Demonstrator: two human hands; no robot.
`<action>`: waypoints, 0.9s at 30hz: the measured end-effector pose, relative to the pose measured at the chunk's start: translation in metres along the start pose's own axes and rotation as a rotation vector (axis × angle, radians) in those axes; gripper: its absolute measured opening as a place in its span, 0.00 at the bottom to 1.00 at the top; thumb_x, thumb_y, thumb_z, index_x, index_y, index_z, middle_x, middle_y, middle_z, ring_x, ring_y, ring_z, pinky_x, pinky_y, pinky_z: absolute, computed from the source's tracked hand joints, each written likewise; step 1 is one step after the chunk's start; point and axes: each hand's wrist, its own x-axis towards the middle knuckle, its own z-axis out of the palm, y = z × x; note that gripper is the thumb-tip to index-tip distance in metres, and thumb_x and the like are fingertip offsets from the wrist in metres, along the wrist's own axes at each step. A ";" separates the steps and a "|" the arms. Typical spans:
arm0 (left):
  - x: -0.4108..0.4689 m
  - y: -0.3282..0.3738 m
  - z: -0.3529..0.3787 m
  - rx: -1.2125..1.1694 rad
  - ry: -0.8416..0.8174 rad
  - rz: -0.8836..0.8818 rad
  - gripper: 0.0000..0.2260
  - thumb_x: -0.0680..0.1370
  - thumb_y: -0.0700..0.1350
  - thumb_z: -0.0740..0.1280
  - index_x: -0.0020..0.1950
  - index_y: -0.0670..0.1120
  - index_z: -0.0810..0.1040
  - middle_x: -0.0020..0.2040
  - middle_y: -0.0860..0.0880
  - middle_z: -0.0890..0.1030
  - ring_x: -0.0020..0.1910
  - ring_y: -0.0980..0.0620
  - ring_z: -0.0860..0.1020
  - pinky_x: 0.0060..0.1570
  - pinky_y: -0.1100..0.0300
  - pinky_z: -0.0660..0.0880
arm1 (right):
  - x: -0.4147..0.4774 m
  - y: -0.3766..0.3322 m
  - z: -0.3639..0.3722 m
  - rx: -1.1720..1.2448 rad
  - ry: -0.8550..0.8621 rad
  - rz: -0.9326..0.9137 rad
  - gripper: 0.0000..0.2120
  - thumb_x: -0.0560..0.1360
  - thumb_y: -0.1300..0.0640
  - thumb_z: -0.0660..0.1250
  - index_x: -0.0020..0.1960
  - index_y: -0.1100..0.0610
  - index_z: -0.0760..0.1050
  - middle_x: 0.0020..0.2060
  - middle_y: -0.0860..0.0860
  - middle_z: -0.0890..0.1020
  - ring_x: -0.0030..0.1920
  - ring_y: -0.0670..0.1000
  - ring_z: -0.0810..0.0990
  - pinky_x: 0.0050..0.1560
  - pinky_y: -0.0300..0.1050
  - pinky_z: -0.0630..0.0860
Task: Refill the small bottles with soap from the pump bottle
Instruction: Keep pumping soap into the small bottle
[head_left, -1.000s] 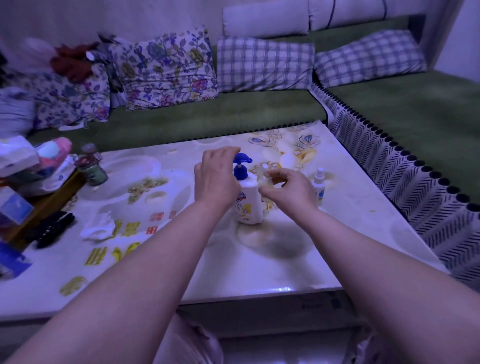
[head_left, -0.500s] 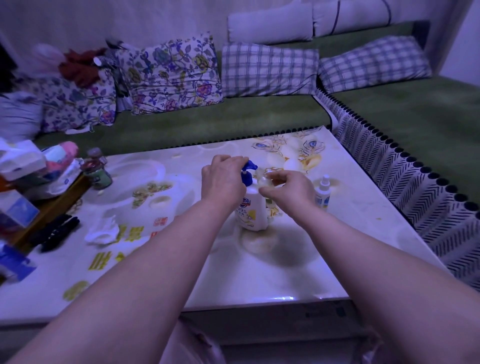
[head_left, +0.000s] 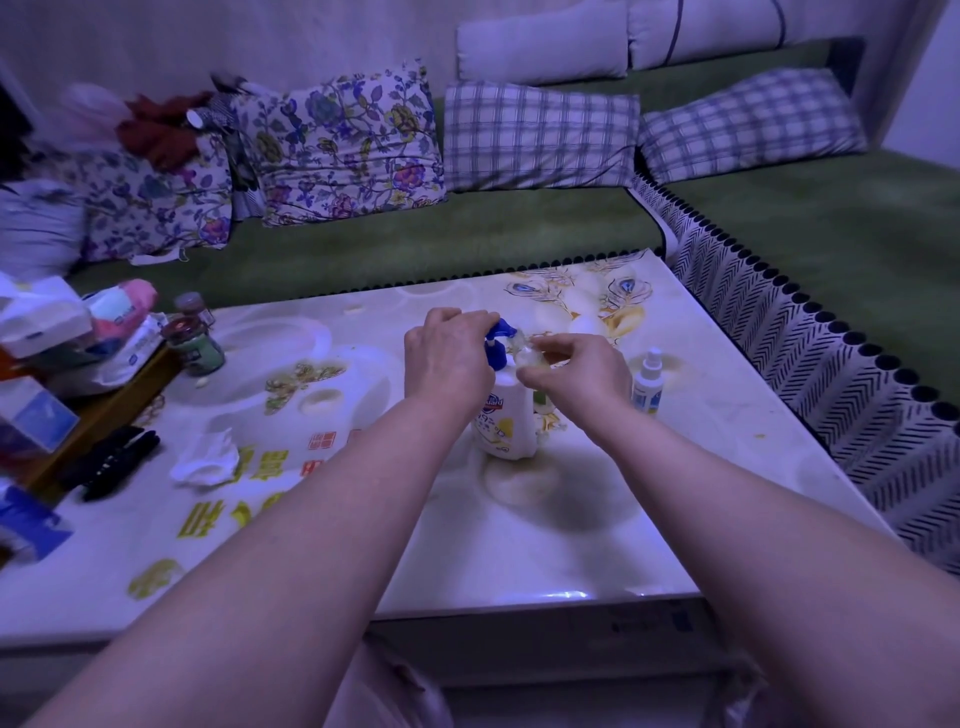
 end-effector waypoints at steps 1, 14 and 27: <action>0.000 0.000 -0.001 0.004 0.000 -0.003 0.23 0.76 0.37 0.63 0.69 0.53 0.71 0.65 0.47 0.74 0.71 0.50 0.63 0.64 0.55 0.61 | 0.000 -0.001 0.000 -0.002 -0.001 -0.002 0.19 0.65 0.50 0.74 0.56 0.45 0.82 0.53 0.42 0.85 0.55 0.47 0.81 0.61 0.52 0.74; -0.003 0.001 0.001 0.043 -0.002 0.033 0.22 0.74 0.39 0.65 0.67 0.53 0.72 0.63 0.49 0.76 0.70 0.48 0.65 0.63 0.54 0.62 | 0.002 0.000 0.002 -0.014 -0.006 -0.001 0.18 0.64 0.48 0.74 0.55 0.45 0.82 0.49 0.43 0.85 0.54 0.47 0.81 0.61 0.52 0.74; -0.003 -0.001 0.008 0.025 -0.018 0.043 0.21 0.75 0.38 0.63 0.66 0.52 0.72 0.63 0.52 0.76 0.73 0.48 0.61 0.63 0.54 0.60 | 0.001 0.004 0.003 -0.004 -0.008 0.015 0.17 0.64 0.49 0.74 0.53 0.45 0.82 0.47 0.43 0.84 0.53 0.47 0.81 0.60 0.53 0.75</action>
